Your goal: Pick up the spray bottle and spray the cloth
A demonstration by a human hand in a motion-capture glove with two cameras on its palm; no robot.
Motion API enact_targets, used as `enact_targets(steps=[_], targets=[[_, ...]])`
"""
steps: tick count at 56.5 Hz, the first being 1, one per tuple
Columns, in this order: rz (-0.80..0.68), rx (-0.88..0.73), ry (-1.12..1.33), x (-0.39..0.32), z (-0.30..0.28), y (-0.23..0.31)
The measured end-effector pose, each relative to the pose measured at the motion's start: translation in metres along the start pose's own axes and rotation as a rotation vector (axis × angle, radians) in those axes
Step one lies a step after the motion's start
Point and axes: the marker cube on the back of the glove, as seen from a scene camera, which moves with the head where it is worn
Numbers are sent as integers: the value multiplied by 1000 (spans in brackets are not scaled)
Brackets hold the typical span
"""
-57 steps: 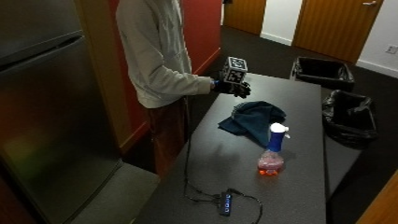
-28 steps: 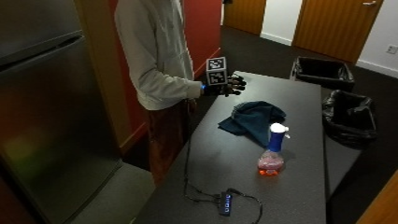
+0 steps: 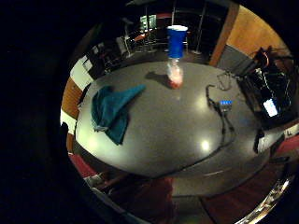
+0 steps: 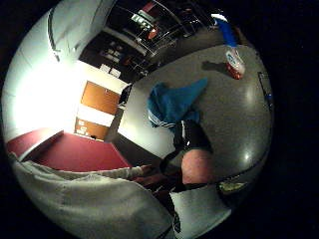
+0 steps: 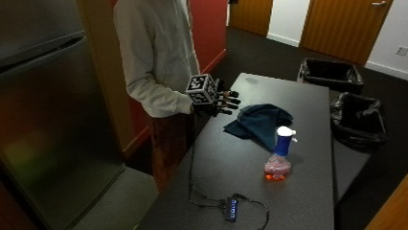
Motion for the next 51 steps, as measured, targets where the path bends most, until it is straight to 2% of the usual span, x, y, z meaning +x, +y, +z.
enact_targets(steps=[16, 33, 51], targets=[[98, 136, -69, 49, -20, -15], [206, 121, -227, 79, -5, -44], [274, 180, -349, 95, 13, -83]])
